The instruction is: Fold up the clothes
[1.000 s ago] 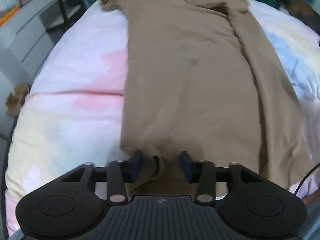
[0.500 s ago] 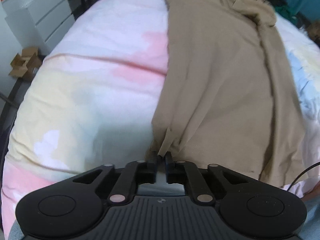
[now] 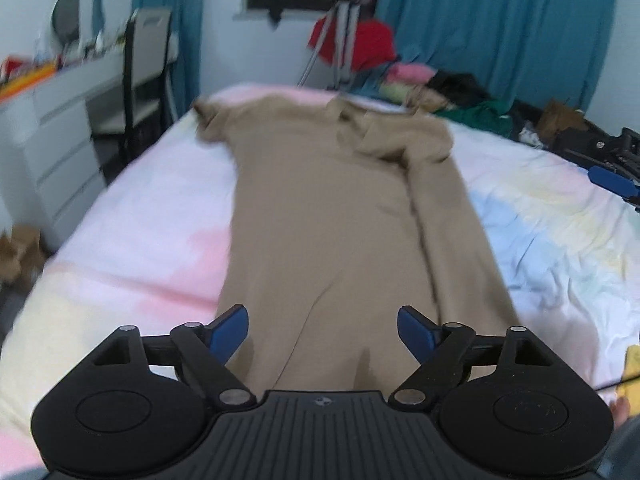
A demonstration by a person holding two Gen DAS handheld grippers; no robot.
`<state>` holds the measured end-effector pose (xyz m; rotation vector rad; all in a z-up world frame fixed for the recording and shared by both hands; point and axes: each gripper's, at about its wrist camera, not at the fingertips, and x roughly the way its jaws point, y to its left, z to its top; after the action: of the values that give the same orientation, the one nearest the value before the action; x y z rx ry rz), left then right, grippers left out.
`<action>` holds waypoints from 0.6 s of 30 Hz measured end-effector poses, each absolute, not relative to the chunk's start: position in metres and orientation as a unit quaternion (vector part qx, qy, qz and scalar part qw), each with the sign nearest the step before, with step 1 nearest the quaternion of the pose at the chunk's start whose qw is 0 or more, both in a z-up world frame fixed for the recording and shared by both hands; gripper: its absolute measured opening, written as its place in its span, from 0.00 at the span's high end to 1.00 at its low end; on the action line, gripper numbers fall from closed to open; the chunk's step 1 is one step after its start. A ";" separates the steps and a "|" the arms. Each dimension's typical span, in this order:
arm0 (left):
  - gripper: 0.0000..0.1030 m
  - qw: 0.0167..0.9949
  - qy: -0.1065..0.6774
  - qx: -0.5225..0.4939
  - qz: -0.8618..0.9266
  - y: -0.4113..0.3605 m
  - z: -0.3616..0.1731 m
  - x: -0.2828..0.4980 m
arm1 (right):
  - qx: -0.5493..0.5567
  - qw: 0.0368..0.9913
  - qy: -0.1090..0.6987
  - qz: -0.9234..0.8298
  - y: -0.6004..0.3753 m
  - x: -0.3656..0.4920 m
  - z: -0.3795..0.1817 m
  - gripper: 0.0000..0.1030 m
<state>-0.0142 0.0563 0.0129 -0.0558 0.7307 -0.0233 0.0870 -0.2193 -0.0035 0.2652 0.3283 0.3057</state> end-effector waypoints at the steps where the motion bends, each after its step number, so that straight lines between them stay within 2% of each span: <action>1: 0.13 0.938 0.344 -0.025 -0.014 0.050 0.013 -0.008 | 0.130 0.967 0.160 0.149 -0.218 0.086 -0.003 0.20; 6: 0.12 0.957 0.284 -0.022 -0.050 0.028 0.025 0.023 | 0.133 0.970 0.146 0.142 -0.217 0.079 0.003 0.20; 11: 0.01 0.969 0.238 -0.008 -0.072 0.016 0.032 0.051 | 0.129 0.974 0.122 0.141 -0.217 0.071 0.008 0.20; 15: 0.00 0.976 0.199 -0.034 -0.085 0.024 0.009 0.072 | 0.124 0.976 0.115 0.139 -0.217 0.077 0.002 0.20; 18: 0.00 0.975 0.207 -0.048 -0.066 0.035 -0.010 0.084 | 0.115 0.973 0.130 0.151 -0.214 0.086 -0.007 0.18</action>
<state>0.0841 0.0349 -0.0101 -0.0967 0.4171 -0.1337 0.0857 -0.2139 -0.0073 0.2329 0.2629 0.3048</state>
